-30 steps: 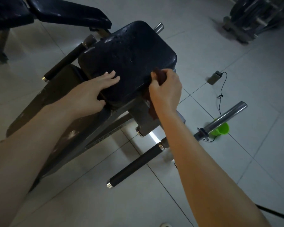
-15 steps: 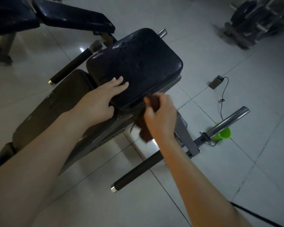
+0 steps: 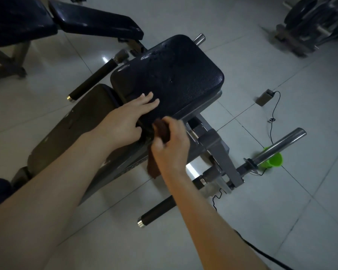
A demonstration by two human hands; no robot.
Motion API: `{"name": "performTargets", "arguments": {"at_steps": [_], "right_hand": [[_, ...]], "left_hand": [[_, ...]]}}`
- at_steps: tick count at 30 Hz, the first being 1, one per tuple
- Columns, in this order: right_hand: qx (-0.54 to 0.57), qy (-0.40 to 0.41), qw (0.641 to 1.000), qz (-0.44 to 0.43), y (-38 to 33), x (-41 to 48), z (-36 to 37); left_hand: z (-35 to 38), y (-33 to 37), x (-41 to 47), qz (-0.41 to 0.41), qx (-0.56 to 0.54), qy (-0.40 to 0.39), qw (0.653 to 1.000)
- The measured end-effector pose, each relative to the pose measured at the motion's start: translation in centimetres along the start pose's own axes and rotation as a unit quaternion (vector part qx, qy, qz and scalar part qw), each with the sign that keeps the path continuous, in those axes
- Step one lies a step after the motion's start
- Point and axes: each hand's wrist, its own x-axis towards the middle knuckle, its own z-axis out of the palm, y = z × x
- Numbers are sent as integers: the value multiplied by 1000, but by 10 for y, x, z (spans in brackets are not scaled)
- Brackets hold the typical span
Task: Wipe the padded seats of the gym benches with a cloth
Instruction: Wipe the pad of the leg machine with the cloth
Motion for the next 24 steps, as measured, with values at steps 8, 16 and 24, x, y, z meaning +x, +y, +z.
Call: {"name": "performTargets", "arguments": {"at_steps": [8, 16, 24], "right_hand": [[-34, -35, 998, -34, 1, -15, 2], [-45, -22, 999, -14, -1, 13, -14], [29, 21, 996, 85, -1, 3, -5]], "left_hand": [[-4, -2, 2, -2, -5, -24, 1000], [-5, -4, 0, 3, -29, -20, 999], [-2, -10, 1, 7, -40, -27, 999]]}}
